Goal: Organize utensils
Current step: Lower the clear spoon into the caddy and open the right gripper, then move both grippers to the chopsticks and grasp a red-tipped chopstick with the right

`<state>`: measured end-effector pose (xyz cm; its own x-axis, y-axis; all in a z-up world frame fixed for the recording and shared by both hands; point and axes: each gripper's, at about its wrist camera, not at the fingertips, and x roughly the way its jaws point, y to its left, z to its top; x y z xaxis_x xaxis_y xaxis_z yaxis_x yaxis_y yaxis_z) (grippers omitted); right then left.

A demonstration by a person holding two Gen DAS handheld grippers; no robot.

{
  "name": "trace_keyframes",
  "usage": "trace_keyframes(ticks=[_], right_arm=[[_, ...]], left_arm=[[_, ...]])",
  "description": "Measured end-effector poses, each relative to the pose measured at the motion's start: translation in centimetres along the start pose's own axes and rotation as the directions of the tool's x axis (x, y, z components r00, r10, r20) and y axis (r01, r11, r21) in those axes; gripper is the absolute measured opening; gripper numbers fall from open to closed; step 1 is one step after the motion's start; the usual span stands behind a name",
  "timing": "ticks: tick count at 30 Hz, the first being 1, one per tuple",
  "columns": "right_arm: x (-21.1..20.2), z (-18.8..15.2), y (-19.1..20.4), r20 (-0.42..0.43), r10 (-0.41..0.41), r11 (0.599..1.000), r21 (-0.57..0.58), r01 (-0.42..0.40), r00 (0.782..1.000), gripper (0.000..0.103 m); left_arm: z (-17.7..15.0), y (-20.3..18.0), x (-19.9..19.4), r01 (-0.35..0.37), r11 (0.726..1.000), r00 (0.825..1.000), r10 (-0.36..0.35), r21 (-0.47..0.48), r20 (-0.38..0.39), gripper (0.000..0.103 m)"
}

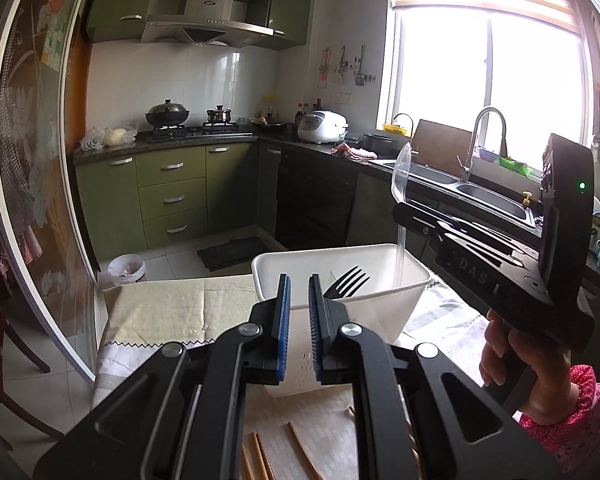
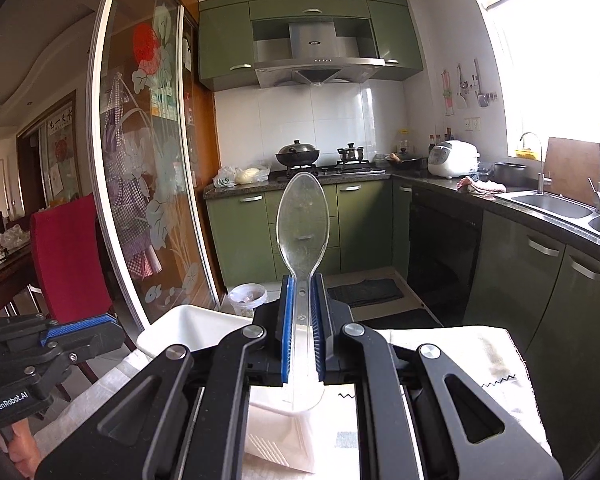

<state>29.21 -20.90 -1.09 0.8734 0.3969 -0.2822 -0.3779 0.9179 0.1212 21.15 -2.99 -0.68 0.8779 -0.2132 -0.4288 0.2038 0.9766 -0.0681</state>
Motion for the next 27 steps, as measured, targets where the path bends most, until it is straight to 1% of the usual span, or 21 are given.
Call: trace_keyframes(ticks=[2,3,4,10,12,14,15,16,17,19,20,22,24,27], right_arm=[[-0.3,-0.3,-0.1,-0.011,0.007,1.000,0.004,-0.007,1.000,0.012],[-0.6,-0.5,-0.2,-0.012,0.007,1.000,0.006,-0.007,1.000,0.017],[-0.8,-0.6,-0.2,-0.012,0.009,1.000,0.005,-0.009,1.000,0.020],[-2.2,-1.7,-0.5,-0.021,0.011,1.000,0.002,-0.011,1.000,0.020],[-3.1,-1.6,-0.9,-0.014,0.020,1.000,0.022,-0.020,1.000,0.020],[-4.7,-1.6,-1.3,0.001,0.036,0.998,0.046,-0.036,0.999,0.027],[-5.7,-1.7,-1.5,0.009,0.040,0.998,0.057,-0.040,0.999,0.030],[-6.9,-2.0,-1.8,0.013,0.043,0.997,0.068,-0.044,0.999,0.030],[-7.9,-2.3,-2.2,0.015,0.049,0.995,0.081,-0.050,0.999,0.030],[-10.0,-3.1,-3.0,0.012,0.046,0.994,0.101,-0.047,0.999,0.030],[-10.8,-3.7,-3.4,0.007,0.044,0.993,0.114,-0.044,0.999,0.031],[-12.3,-5.0,-4.5,-0.011,0.032,0.990,0.141,-0.030,0.999,0.033],[-13.3,-6.6,-5.6,-0.036,0.023,0.986,0.167,-0.017,0.999,0.033],[-13.9,-8.5,-6.9,-0.065,-0.003,0.982,0.189,0.015,0.998,0.033]], left_arm=[[-0.2,0.0,-0.3,0.003,1.000,1.000,-0.003,0.001,-0.007,0.009],[-0.2,0.0,-0.4,0.003,1.000,1.000,-0.003,0.002,-0.011,0.009],[-0.2,-0.1,-0.5,0.003,1.000,1.000,-0.003,0.002,-0.014,0.009],[-0.5,-0.3,-0.8,0.004,1.000,0.999,-0.004,-0.006,-0.047,0.009],[-0.7,-0.3,-1.0,0.005,1.000,0.997,-0.006,-0.015,-0.074,0.009],[-1.1,0.0,-1.1,-0.003,1.000,0.994,0.000,-0.024,-0.105,0.009],[-1.4,0.1,-1.0,-0.015,1.000,0.991,0.012,-0.021,-0.132,0.009],[-1.8,0.3,-0.8,-0.024,0.999,0.985,0.020,-0.021,-0.172,0.009],[-2.3,0.6,-0.4,-0.034,0.999,0.975,0.028,-0.022,-0.222,0.009],[-3.7,1.3,0.7,-0.072,0.997,0.936,0.059,-0.025,-0.348,0.010],[-4.5,1.8,1.4,-0.078,0.996,0.909,0.055,-0.039,-0.413,0.009],[-6.4,2.6,2.4,-0.092,0.994,0.857,0.049,-0.059,-0.513,0.009],[-7.8,3.2,3.2,-0.113,0.992,0.814,0.064,-0.050,-0.578,0.009],[-9.4,3.1,4.0,-0.130,0.991,0.766,0.104,0.005,-0.634,0.009]])
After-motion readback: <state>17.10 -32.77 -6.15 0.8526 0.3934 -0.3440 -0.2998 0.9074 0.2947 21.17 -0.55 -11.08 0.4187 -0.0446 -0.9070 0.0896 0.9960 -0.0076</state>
